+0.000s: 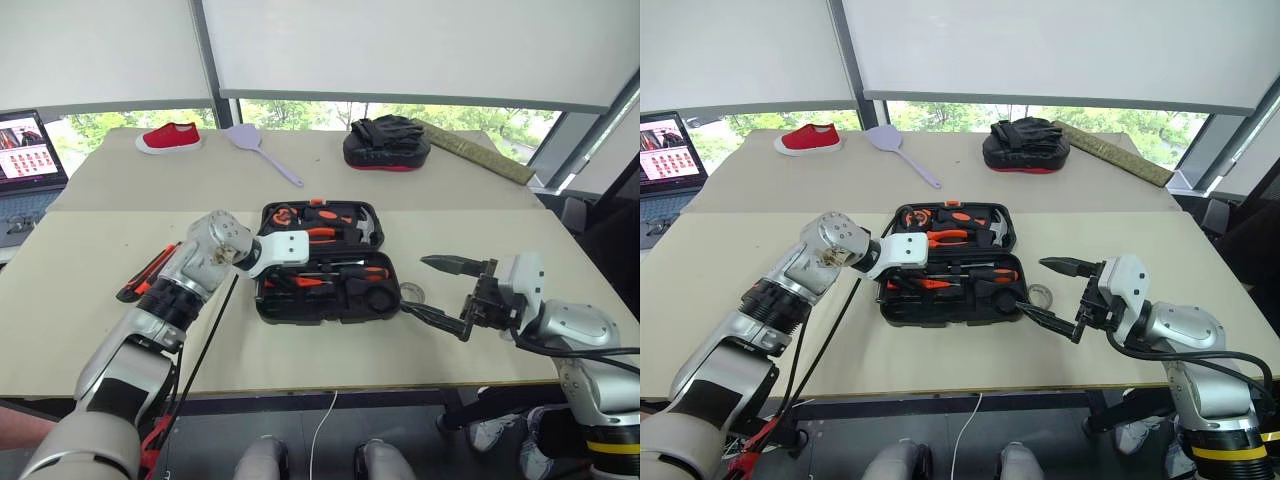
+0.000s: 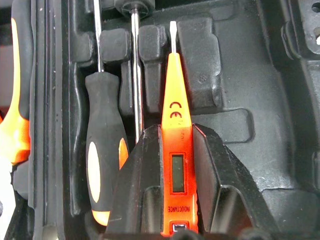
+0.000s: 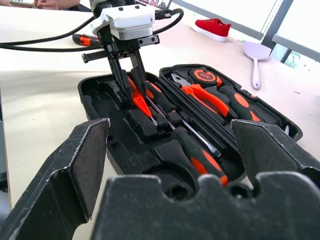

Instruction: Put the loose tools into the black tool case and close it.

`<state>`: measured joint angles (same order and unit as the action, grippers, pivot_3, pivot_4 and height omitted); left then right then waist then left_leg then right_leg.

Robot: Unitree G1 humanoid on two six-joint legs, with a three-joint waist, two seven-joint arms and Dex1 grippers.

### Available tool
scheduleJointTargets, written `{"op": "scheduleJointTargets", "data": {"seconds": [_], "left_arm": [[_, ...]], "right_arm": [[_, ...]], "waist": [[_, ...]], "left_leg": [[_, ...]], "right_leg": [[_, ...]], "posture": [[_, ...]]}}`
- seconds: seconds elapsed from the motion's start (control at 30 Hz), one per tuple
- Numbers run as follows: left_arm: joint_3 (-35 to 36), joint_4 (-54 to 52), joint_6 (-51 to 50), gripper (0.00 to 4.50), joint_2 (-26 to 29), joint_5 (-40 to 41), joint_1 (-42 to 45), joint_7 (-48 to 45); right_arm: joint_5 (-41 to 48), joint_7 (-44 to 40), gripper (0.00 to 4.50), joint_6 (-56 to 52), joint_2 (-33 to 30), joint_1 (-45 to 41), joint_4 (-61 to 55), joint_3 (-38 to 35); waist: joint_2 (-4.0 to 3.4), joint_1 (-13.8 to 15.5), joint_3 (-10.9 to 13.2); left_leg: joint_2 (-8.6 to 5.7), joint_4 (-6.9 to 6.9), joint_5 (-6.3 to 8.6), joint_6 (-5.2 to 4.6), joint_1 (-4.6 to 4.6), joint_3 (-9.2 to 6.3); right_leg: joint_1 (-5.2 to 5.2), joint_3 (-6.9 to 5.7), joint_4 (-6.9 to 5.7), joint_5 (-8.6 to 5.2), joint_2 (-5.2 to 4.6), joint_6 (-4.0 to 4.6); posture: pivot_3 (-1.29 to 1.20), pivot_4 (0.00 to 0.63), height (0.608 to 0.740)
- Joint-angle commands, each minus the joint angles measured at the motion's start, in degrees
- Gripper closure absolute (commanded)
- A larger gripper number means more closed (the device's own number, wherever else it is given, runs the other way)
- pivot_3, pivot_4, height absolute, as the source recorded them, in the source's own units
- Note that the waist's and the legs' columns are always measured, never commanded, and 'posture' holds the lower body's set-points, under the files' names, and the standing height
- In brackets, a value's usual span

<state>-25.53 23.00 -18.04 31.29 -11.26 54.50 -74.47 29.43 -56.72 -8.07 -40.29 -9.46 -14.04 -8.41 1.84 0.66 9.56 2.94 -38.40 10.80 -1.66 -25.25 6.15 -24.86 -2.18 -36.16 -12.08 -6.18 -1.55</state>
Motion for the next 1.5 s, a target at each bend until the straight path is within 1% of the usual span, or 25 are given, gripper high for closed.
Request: {"op": "scheduleJointTargets", "data": {"seconds": [0.03,0.4,0.43,0.47,0.53,0.6,0.67,0.73,0.83,0.93,1.03,1.13,1.27,1.33,1.37,1.5], "left_arm": [[0.28,-0.59,-1.28,4.10,-0.69,0.50,-1.98,0.71],[0.03,-0.79,-2.11,4.10,-0.89,0.35,-2.12,0.34],[0.66,-0.92,-1.43,3.10,-1.22,1.00,-2.26,0.74],[1.00,-1.42,-1.85,2.87,-1.40,2.05,-2.43,-0.22],[3.99,-2.65,-1.27,2.06,-2.96,5.85,-2.85,-0.11],[7.50,-3.93,-1.62,1.41,-4.25,9.95,-3.01,-0.13],[11.25,-5.63,-3.82,1.41,-3.71,14.74,-2.62,-2.45],[14.07,-6.23,-5.27,1.41,-2.31,17.72,-2.01,-3.32],[15.82,-4.44,-1.02,1.41,-0.56,17.78,-2.49,-1.88],[15.87,-2.06,2.50,1.41,0.13,17.06,-4.36,-0.46],[15.73,-0.55,5.19,1.41,-0.59,17.63,-6.77,-0.12],[16.92,0.34,7.23,2.16,-2.27,19.70,-8.36,-0.10],[17.17,1.18,9.30,3.69,-3.90,20.11,-9.14,1.16],[16.93,1.67,10.50,4.37,-4.61,19.83,-9.24,1.81],[16.92,2.05,11.18,4.45,-5.04,19.73,-9.11,2.37],[15.36,3.65,12.76,4.45,-7.04,17.94,-8.40,4.86]], "right_arm": [[0.98,0.22,0.00,-0.48,0.02,-0.61,-1.66,-1.05],[0.96,0.52,0.00,-0.90,0.43,-0.47,-2.09,-0.75],[0.96,0.57,0.00,-0.98,0.49,-0.44,-2.13,-0.78],[0.96,0.63,0.00,-1.05,0.54,-0.44,-2.15,-0.79],[0.89,0.78,0.00,-1.12,0.68,-0.30,-2.26,-0.75],[0.95,0.98,0.00,-1.23,0.76,-0.16,-2.51,-0.76],[0.97,1.03,0.00,-1.32,0.74,-0.06,-2.66,-0.76],[1.04,1.08,0.00,-1.54,0.68,-0.09,-2.80,-0.82],[1.09,1.08,0.00,-1.75,0.60,-0.02,-2.95,-0.92],[1.03,1.29,0.00,-1.95,0.77,0.01,-3.20,-0.76],[1.00,1.53,0.00,-2.20,0.99,-0.07,-3.47,-0.60],[0.99,1.63,0.00,-2.39,1.14,-0.03,-3.63,-0.63],[1.02,1.75,0.00,-2.44,1.26,0.14,-3.59,-0.79],[0.98,1.93,0.00,-2.41,1.36,0.31,-3.70,-0.70],[0.94,2.04,0.00,-2.39,1.43,0.34,-3.72,-0.61],[0.86,2.48,0.00,-2.45,1.81,0.52,-3.98,-0.26]], "waist": [[0.00,0.00,0.00],[0.00,-0.03,0.00],[-0.01,-0.04,0.00],[0.00,-0.04,0.00],[0.00,-0.01,0.00],[0.00,0.01,0.00],[0.01,0.34,0.01],[0.01,0.08,0.01],[0.00,-0.15,0.00],[0.00,-0.05,0.00],[-0.01,0.03,0.00],[-0.01,0.21,0.00],[-0.01,0.27,0.00],[-0.01,0.20,0.00],[-0.01,0.14,0.00],[0.00,0.12,0.00]], "left_leg": [[0.00,-0.01,0.00,0.00,0.00,-0.01],[0.00,-0.01,0.00,0.00,0.00,-0.01],[0.00,-0.01,0.00,0.00,0.00,-0.02],[0.00,-0.01,0.00,0.00,0.00,-0.02],[0.00,-0.01,0.00,0.00,-0.01,-0.02],[-0.01,-0.02,0.00,-0.01,-0.01,-0.02],[-0.01,-0.14,0.00,-0.01,-0.15,-0.11],[0.00,-0.37,0.05,-0.09,-0.32,-0.18],[-0.01,-0.39,0.06,-0.10,-0.29,-0.26],[-0.01,-0.37,0.05,-0.10,-0.23,-0.34],[-0.03,-0.41,0.06,-0.10,-0.20,-0.30],[-0.03,-0.43,0.05,-0.10,-0.24,-0.33],[-0.05,-0.47,0.05,-0.10,-0.27,-0.36],[-0.06,-0.46,0.05,-0.10,-0.25,-0.38],[-0.06,-0.46,0.05,-0.10,-0.25,-0.39],[-0.06,-0.46,0.05,-0.10,-0.25,-0.39]], "right_leg": [[0.00,0.00,0.00,0.00,0.00,0.00],[0.01,-0.01,0.01,0.02,0.00,0.02],[0.01,-0.01,0.01,0.02,0.00,0.02],[0.01,-0.01,0.01,0.02,0.00,0.03],[0.00,-0.01,0.00,0.02,0.00,0.03],[0.00,-0.01,0.01,0.03,0.00,0.04],[0.00,-0.08,0.00,0.03,0.00,0.04],[-0.04,-0.10,-0.02,0.10,0.00,0.06],[-0.02,-0.08,-0.03,0.12,0.00,0.05],[0.03,-0.10,-0.05,0.12,0.03,0.05],[0.12,-0.10,-0.01,0.13,0.02,0.04],[0.13,-0.14,0.01,0.14,0.02,0.06],[0.17,-0.13,0.04,0.16,0.02,0.08],[0.19,-0.13,0.03,0.16,0.02,0.08],[0.19,-0.13,0.03,0.16,0.02,0.08],[0.20,-0.13,0.03,0.16,0.03,0.08]], "posture": [[0.00,0.150,0.740],[0.00,0.150,0.740],[0.00,0.150,0.740],[0.00,0.150,0.740],[0.00,0.150,0.740],[0.00,0.150,0.740],[0.00,0.150,0.740],[0.00,0.150,0.740],[0.00,0.150,0.740],[0.00,0.150,0.740],[0.00,0.150,0.740],[0.00,0.150,0.740],[0.00,0.150,0.740],[0.00,0.150,0.740],[0.00,0.150,0.740],[0.00,0.150,0.740]]}}
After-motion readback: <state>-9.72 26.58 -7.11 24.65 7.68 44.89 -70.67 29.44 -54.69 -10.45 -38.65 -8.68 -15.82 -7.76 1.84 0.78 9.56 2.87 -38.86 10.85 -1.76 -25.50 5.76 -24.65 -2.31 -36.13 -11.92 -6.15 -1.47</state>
